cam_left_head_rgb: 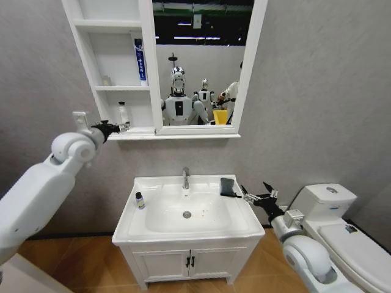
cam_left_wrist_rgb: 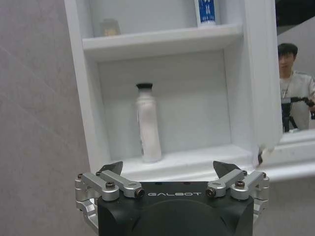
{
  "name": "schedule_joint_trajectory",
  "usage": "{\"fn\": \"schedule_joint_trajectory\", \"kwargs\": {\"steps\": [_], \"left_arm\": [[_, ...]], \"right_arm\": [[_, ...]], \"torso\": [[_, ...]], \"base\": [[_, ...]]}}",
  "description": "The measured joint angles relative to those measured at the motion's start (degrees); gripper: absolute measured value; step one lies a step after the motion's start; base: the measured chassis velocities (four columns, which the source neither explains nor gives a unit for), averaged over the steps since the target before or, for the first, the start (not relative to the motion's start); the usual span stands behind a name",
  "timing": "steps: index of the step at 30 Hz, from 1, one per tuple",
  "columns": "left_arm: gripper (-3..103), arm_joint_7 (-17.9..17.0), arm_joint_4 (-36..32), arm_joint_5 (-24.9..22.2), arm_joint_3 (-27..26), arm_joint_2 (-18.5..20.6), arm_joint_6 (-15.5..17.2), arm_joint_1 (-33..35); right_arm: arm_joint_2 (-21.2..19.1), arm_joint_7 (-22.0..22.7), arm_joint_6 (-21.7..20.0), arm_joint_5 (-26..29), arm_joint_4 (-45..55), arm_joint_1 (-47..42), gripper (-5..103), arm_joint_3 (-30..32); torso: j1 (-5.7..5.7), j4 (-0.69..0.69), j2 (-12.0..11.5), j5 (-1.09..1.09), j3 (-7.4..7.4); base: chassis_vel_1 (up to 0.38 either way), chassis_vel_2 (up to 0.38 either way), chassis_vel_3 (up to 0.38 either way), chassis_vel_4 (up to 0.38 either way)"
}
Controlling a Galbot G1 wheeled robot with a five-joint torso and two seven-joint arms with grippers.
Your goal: Move facial cleanser and shampoo from washbasin to cabinet, then wipe washbasin with towel.
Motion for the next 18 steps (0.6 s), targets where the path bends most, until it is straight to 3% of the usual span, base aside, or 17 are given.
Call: {"fn": "schedule_joint_trajectory", "kwargs": {"steps": [5, 6, 8, 11, 18], "left_arm": [[100, 0.00, -0.04, 6.61, 0.65, -2.50, -3.43, 6.82], [100, 0.00, -0.04, 6.61, 0.65, -2.50, -3.43, 6.82], [100, 0.22, 1.54, 11.36, 0.70, -4.32, -7.23, 10.16], [100, 0.27, 2.14, 14.23, 0.29, -6.02, -9.35, 13.40], [100, 0.61, 3.00, 21.25, -1.35, -11.70, -12.56, 23.80]], "right_arm": [[2.24, 0.34, 0.01, -1.14, 1.14, -1.88, 100, 0.69], [2.24, 0.34, 0.01, -1.14, 1.14, -1.88, 100, 0.69], [2.74, 0.42, 0.03, -1.30, 1.36, -2.09, 100, 0.71], [3.03, 0.43, 0.13, -1.31, 1.41, -2.39, 100, 1.02], [3.22, 0.42, 0.64, -1.22, 1.20, -2.55, 100, 1.60]], "torso": [[0.01, -0.08, 0.00, -0.02, 0.00], [0.01, -0.08, 0.00, -0.02, 0.00], [0.00, -0.05, 0.00, 0.00, 0.01], [0.01, -0.03, 0.00, -0.01, 0.02], [0.01, -0.03, 0.00, 0.00, 0.01]], "base": [[0.000, 0.000, 0.000, 0.000], [0.000, 0.000, 0.000, 0.000], [0.000, 0.000, 0.000, 0.000], [0.000, 0.000, 0.000, 0.000], [0.000, 0.000, 0.000, 0.000]]}}
